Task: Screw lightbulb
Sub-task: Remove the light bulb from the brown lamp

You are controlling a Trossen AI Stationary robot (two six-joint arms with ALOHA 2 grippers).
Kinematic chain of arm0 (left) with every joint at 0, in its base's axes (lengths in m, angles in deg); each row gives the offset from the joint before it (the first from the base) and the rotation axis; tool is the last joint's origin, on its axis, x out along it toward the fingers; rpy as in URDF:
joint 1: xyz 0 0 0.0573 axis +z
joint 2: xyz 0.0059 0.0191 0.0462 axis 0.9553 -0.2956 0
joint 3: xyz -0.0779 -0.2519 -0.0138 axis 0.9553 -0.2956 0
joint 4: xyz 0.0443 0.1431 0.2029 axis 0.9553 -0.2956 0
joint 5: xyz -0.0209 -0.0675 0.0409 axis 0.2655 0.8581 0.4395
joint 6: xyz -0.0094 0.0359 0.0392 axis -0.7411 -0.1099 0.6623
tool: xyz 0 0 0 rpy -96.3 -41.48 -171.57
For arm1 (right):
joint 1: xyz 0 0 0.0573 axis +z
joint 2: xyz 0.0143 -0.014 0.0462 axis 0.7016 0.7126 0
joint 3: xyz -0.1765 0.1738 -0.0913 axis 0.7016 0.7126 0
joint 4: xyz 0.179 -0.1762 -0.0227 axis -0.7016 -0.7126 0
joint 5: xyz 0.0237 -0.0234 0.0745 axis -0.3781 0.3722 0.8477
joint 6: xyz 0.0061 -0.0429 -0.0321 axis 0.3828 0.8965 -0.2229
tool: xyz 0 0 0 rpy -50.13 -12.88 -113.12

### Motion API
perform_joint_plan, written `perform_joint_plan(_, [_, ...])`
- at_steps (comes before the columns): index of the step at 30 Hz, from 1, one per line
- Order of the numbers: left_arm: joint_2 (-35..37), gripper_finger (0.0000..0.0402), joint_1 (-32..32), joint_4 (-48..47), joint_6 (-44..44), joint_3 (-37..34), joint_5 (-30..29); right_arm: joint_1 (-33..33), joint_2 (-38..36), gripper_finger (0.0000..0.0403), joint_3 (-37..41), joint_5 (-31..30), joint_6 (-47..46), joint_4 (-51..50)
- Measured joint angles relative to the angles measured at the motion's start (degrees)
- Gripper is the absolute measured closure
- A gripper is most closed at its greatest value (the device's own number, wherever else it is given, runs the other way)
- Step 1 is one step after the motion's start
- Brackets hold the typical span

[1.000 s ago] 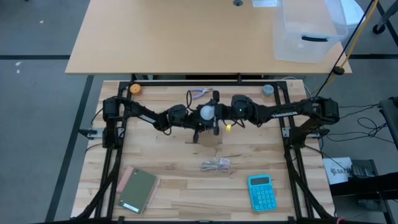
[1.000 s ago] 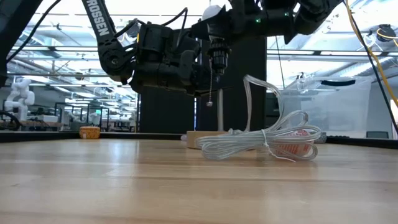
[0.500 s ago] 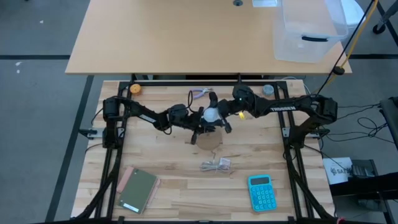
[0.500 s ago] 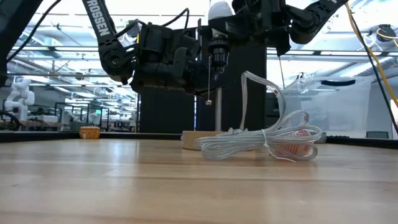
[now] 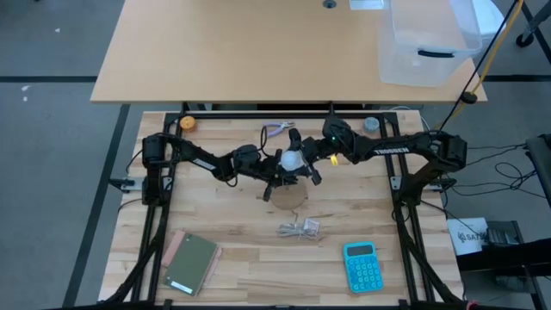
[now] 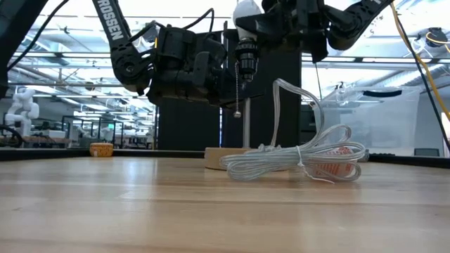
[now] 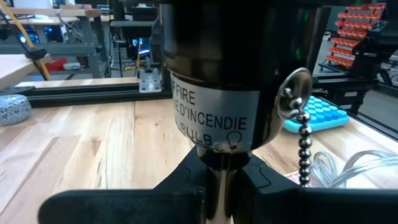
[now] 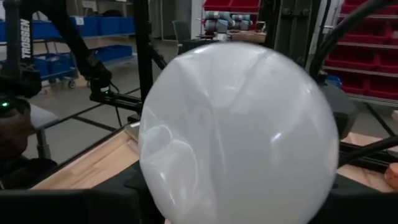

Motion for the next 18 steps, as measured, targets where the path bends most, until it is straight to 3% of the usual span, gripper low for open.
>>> perform_joint_plan(12, [0.0,0.0371,0.04,-0.02,0.2,-0.02,-0.55,1.33,-1.36,0.0079,-0.33,-1.23,-1.22,0.37])
perform_joint_plan(18, [0.0,0.0371,0.07,-0.04,0.18,-0.02,-0.7,1.35,-8.74,0.0056,-0.33,-1.03,0.66,-3.78])
